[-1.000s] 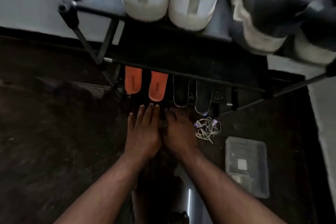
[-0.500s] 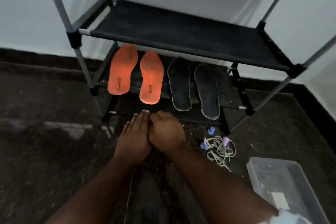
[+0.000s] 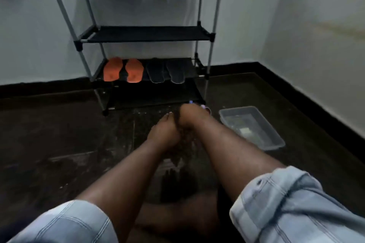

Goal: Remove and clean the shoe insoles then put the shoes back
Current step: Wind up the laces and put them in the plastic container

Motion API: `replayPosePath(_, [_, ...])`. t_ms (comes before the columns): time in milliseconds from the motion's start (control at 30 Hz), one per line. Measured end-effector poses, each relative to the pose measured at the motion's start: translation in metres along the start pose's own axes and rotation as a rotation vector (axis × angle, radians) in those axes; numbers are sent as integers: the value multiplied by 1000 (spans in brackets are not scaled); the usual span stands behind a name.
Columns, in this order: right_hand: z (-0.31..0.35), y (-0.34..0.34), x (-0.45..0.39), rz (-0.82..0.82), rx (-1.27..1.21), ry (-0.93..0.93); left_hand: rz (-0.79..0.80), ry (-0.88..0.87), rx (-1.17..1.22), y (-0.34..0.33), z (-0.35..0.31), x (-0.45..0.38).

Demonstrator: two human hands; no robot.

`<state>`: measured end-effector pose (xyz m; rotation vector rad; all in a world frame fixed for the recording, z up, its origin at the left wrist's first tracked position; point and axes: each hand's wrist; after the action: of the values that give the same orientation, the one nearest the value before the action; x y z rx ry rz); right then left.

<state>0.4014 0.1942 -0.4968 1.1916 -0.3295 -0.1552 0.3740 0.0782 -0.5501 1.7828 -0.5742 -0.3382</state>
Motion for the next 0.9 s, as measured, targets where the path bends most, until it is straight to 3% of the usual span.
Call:
replayPosePath(167, [-73,44,34,-110,-30,-133,37,-126,69,-11,-78,18])
replayPosePath(400, [-211,40,30,-198,-165,-381,211,-109,175,-79,-155,-22])
replayPosePath(533, [-287,28,14,-230,-227,-534,334,20,343,-131,-168,-63])
replayPosePath(667, [-343,15,-12,-220,-251,-647,317,150,564,-152,-183,-97])
replayPosePath(800, [-365,-3,-31,-157,-299,-676,346,283,809,-161,-192,-119])
replayPosePath(900, [-365,-9,-34,-212,-328,-695,407,333,954,-184,-181,-134])
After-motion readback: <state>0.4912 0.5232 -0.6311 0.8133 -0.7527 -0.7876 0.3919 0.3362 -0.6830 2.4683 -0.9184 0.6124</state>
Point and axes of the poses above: each hand's wrist, its own x-axis away from the middle knuckle, its own y-axis out of the back of the hand, z = x × y, and after that the axes turned 10 degrees about -x, right-handed
